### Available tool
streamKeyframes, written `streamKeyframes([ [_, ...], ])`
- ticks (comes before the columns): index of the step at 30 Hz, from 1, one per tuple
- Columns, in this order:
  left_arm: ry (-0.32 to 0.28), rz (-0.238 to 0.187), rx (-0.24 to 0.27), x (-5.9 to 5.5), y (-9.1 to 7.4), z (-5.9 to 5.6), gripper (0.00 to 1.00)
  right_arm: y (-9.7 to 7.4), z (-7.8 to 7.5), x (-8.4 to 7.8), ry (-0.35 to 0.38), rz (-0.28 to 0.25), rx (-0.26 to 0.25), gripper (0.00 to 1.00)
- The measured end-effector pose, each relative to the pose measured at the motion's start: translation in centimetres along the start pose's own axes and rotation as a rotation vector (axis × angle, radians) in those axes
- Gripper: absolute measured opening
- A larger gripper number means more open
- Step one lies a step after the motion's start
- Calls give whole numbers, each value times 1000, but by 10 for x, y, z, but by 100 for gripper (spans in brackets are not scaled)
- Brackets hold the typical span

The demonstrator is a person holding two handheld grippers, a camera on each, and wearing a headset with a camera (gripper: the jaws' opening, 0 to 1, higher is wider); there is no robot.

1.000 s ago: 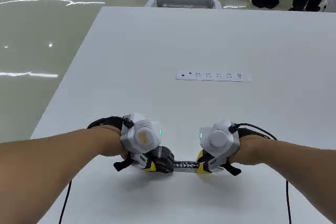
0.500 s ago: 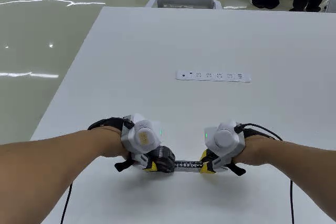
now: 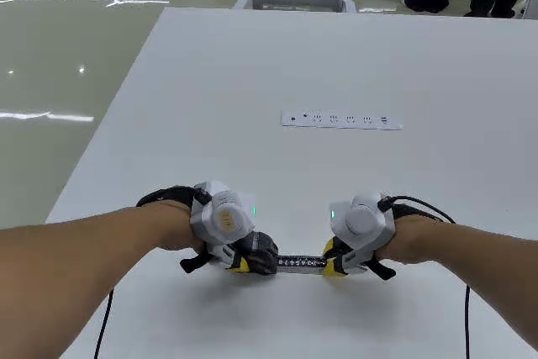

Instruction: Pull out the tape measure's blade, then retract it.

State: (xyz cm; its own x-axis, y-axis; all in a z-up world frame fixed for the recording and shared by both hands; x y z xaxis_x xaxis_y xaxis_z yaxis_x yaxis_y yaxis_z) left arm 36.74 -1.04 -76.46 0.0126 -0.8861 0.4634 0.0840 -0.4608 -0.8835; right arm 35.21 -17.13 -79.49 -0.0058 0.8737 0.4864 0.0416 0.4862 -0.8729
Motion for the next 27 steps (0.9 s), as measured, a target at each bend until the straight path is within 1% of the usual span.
streamKeyframes([
  [7,-5,13,-1,1,0,0,30,-3,1,-4,4,-1,-6,12],
  [13,9,18,11,1,1,-1,30,-4,2,-7,4,-2,-10,12],
  [18,4,24,14,1,1,-2,30,-6,3,-9,11,-2,-11,12],
  [27,4,24,9,1,1,-2,30,-9,4,-13,-6,2,-12,12],
])
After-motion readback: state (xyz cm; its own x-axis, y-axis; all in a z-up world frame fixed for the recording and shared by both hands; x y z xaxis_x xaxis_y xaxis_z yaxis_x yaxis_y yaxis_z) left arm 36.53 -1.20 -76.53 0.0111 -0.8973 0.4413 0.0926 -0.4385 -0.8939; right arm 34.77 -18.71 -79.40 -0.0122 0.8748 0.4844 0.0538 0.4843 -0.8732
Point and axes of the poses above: the centre of the closed fingertips' face, and the gripper's own axes: y roughly forward along the fingers, z roughly to its left, x roughly out of its top, the point moved 5 cm from there along -y, roughly backward along the fingers, and after that the axes turned 6 degrees about -y, right-handed, at the moved point
